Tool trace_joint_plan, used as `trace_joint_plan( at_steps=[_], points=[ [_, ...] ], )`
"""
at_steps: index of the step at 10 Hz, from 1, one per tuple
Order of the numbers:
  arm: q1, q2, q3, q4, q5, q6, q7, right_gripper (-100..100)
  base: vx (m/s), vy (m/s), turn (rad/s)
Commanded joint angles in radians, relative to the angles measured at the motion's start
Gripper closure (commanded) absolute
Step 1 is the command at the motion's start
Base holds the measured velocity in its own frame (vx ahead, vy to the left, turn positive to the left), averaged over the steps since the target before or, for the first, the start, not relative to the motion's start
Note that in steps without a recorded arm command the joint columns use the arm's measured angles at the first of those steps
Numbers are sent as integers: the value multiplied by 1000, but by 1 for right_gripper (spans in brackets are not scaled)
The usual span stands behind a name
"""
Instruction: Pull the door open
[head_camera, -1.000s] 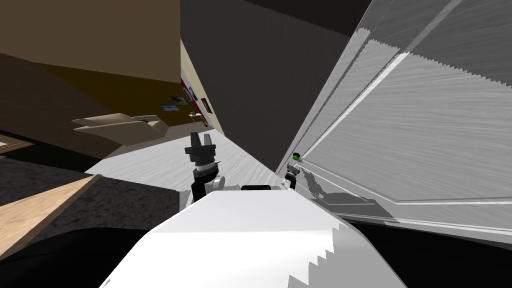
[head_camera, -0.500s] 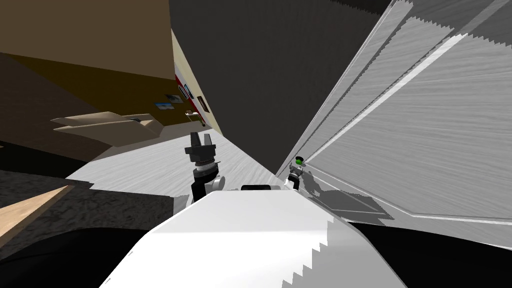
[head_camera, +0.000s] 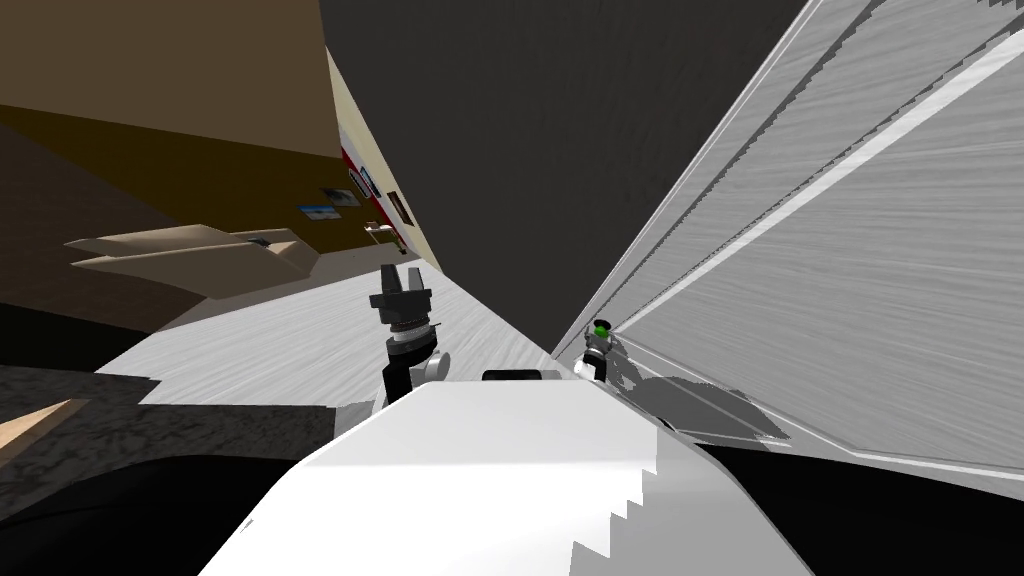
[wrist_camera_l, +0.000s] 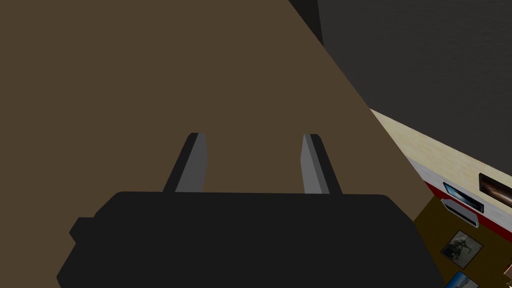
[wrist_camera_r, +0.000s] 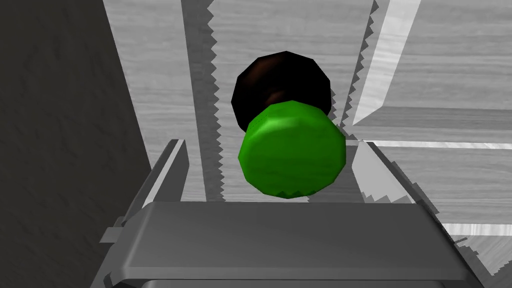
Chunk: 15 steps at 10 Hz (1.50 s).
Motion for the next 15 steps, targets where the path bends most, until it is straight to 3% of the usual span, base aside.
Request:
trace_joint_plan(
  at_steps=[1, 2, 3, 4, 9, 15],
  points=[
    [-2, -17, 1, 20, 8, -5, -28, -100, 117, -45, -17],
    [-3, -28, 2, 32, 14, -7, -43, -100, 94, -52, -15],
    [-5, -21, 1, 28, 10, -6, -31, -100, 39, -23, 1],
    [-5, -21, 1, 28, 10, -6, -31, 100, -5, -4, -30],
    [-5, -21, 1, 28, 10, -6, -31, 100, -8, 1, 3],
    [-5, -25, 59, 12, 49, 9, -69, 100, -175, 29, 43]
  ],
)
